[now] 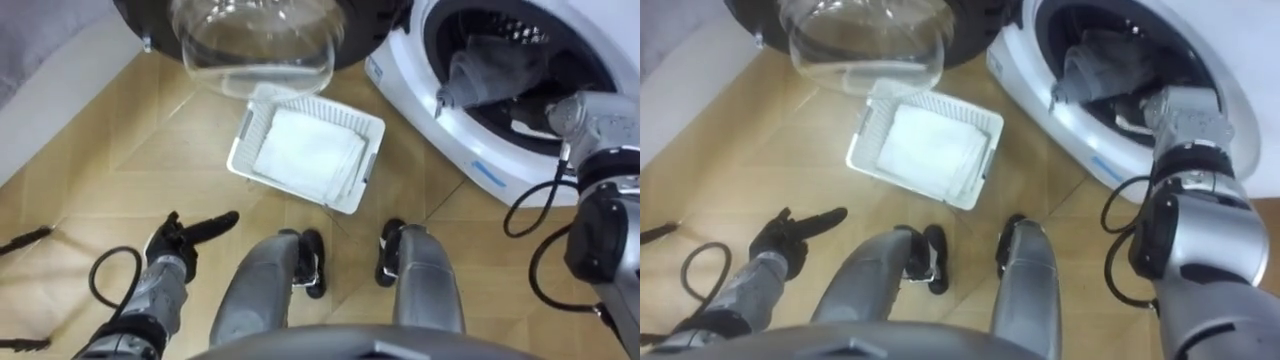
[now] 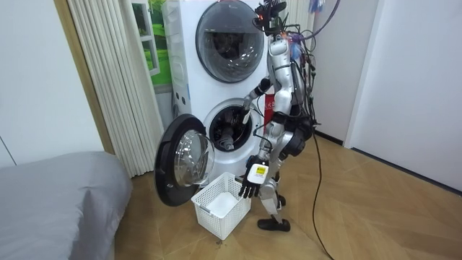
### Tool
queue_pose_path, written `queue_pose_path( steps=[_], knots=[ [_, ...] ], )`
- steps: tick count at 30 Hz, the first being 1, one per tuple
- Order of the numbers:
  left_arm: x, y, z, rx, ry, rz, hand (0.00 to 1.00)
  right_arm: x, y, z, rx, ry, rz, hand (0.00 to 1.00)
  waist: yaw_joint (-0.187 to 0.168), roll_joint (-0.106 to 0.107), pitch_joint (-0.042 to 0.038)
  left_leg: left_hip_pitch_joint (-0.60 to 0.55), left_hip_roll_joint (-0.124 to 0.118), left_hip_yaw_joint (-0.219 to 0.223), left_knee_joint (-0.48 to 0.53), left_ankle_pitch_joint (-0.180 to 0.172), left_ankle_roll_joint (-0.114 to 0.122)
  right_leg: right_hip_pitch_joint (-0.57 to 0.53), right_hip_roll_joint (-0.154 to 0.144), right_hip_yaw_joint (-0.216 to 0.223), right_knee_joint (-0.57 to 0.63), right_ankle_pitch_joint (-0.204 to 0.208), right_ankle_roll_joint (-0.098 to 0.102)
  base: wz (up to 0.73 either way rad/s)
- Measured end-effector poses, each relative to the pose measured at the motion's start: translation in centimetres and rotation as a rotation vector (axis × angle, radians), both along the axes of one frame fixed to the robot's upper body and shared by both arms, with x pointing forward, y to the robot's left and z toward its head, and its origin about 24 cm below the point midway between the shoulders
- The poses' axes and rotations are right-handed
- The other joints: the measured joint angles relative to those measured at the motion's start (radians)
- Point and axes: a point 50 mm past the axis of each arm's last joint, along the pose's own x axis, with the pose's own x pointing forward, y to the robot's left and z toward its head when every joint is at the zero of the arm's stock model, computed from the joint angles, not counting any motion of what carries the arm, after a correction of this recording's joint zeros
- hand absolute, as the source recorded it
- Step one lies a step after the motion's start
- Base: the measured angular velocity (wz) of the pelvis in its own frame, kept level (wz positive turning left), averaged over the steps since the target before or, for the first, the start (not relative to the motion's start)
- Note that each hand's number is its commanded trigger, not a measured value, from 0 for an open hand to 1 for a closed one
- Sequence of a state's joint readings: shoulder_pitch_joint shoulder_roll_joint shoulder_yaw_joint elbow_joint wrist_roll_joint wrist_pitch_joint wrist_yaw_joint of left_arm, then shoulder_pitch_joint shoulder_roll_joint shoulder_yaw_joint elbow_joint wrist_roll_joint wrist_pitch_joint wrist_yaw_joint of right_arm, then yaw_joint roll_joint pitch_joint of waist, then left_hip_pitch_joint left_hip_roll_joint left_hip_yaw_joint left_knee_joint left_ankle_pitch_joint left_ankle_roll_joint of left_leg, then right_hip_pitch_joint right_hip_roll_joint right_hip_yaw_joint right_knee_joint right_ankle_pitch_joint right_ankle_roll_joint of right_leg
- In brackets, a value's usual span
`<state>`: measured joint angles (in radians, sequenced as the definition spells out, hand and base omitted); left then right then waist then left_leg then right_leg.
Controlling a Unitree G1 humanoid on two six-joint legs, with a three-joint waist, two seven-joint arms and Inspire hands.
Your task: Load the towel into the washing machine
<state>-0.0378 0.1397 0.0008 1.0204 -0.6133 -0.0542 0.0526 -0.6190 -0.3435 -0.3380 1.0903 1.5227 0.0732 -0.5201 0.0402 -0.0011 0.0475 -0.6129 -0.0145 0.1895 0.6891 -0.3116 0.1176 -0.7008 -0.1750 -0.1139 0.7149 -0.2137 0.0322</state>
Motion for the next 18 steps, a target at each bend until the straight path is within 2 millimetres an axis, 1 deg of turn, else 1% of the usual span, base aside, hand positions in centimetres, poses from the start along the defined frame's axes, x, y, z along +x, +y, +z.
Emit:
queue_pose_path(
  steps=[1, 4, 6, 7, 8, 9, 10, 11, 12, 13, 14, 15, 16, 18],
  knots=[
    [0.0, 0.0, 0.0, -0.001, 0.0, -0.002, 0.0, -0.1, -0.1, -0.1, -0.002, -0.001, -0.005, 0.0, 0.0, 0.0, -0.0002, 0.003, 0.0, 0.0, -0.004, 0.0, 0.0, 0.004, 0.0, -0.002, -0.005, 0.0, 0.001, 0.04],
    [-0.4, 0.0, -0.1, -0.001, 0.006, -0.022, 0.0, -1.7, -0.8, -1.6, -0.036, 0.001, -0.022, 0.0, 0.014, 0.002, -0.0017, 0.04, 0.002, 0.003, -0.034, 0.0, 0.0, 0.042, 0.002, -0.01, -0.028, 0.0, 0.004, 0.0],
    [-0.9, 0.0, -0.3, -0.014, 0.011, -0.029, 0.0, -3.8, -1.4, -3.5, -0.061, 0.019, -0.029, 0.0, 0.025, 0.005, -0.0044, 0.095, 0.002, 0.0, -0.075, 0.002, -0.004, 0.103, 0.004, -0.026, -0.067, -0.001, 0.006, 0.05],
    [-1.1, 0.0, -0.4, -0.017, 0.016, -0.029, 0.0, -4.4, -1.4, -4.0, -0.064, 0.024, -0.031, 0.0, 0.025, 0.006, -0.0059, 0.111, 0.002, -0.001, -0.086, 0.003, -0.005, 0.121, 0.006, -0.03, -0.081, 0.0, 0.007, 0.07],
    [-1.8, 0.1, -0.7, -0.022, 0.034, -0.023, 0.0, -5.7, -1.4, -5.2, -0.074, 0.037, -0.036, 0.0, 0.024, 0.008, -0.0118, 0.142, 0.004, -0.002, -0.11, 0.004, -0.007, 0.155, 0.012, -0.036, -0.11, 0.002, 0.01, 0.04],
    [-2.4, 0.1, -0.9, -0.029, 0.052, -0.021, 0.0, -7.1, -1.6, -6.3, -0.09, 0.055, -0.045, 0.0, 0.019, 0.011, -0.0153, 0.175, 0.005, -0.007, -0.136, 0.006, -0.01, 0.193, 0.019, -0.039, -0.137, 0.005, 0.013, 0.0],
    [-2.8, 0.2, -1.0, -0.03, 0.062, -0.021, 0.0, -8.2, -1.7, -7.0, -0.101, 0.075, -0.051, 0.0, 0.02, 0.01, -0.0202, 0.192, 0.005, -0.008, -0.149, 0.007, -0.012, 0.21, 0.021, -0.041, -0.15, 0.005, 0.014, -0.05],
    [-3.8, 0.5, -1.3, -0.016, 0.095, -0.036, 0.0, -10.4, -1.9, -8.5, -0.127, 0.139, -0.035, 0.0, 0.021, 0.007, -0.0304, 0.235, 0.004, -0.004, -0.181, 0.009, -0.016, 0.247, 0.025, -0.041, -0.176, 0.006, 0.015, -0.14],
    [-4.9, 0.8, -1.6, 0.001, 0.13, -0.055, 0.0, -12.3, -1.7, -9.7, -0.152, 0.187, 0.003, 0.0, 0.018, 0.007, -0.0428, 0.273, 0.005, -0.002, -0.213, 0.012, -0.02, 0.281, 0.032, -0.042, -0.205, 0.008, 0.017, -0.15],
    [-5.5, 0.9, -1.7, 0.006, 0.146, -0.061, 0.0, -13.4, -1.5, -10.4, -0.164, 0.209, 0.025, 0.0, 0.016, 0.009, -0.0457, 0.293, 0.006, -0.003, -0.227, 0.013, -0.022, 0.303, 0.036, -0.042, -0.222, 0.01, 0.018, -0.13],
    [-6.5, 1.0, -1.9, 0.008, 0.172, -0.062, 0.0, -15.2, -1.0, -11.5, -0.188, 0.259, 0.077, 0.0, 0.014, 0.012, -0.0514, 0.337, 0.006, -0.003, -0.255, 0.017, -0.027, 0.345, 0.042, -0.045, -0.252, 0.012, 0.019, -0.07],
    [-7.3, 1.1, -2.0, 0.011, 0.192, -0.063, 0.0, -16.9, -0.7, -12.3, -0.212, 0.318, 0.123, 0.0, 0.014, 0.011, -0.052, 0.373, 0.006, -0.003, -0.28, 0.02, -0.032, 0.378, 0.046, -0.047, -0.272, 0.012, 0.019, -0.06],
    [-7.6, 1.2, -2.1, 0.015, 0.203, -0.069, 0.0, -17.7, -0.7, -12.7, -0.23, 0.359, 0.157, 0.0, 0.011, 0.011, -0.0517, 0.389, 0.007, -0.003, -0.29, 0.022, -0.034, 0.394, 0.048, -0.05, -0.283, 0.012, 0.019, 0.0],
    [-8.9, 1.2, -2.4, 0.044, 0.259, -0.116, 0.0, -20.7, -0.1, -13.9, -0.35, 0.515, 0.385, 0.0, -0.009, 0.009, -0.0504, 0.439, 0.017, -0.007, -0.329, 0.027, -0.044, 0.456, 0.066, -0.064, -0.34, 0.023, 0.014, 0.0]
  ],
)
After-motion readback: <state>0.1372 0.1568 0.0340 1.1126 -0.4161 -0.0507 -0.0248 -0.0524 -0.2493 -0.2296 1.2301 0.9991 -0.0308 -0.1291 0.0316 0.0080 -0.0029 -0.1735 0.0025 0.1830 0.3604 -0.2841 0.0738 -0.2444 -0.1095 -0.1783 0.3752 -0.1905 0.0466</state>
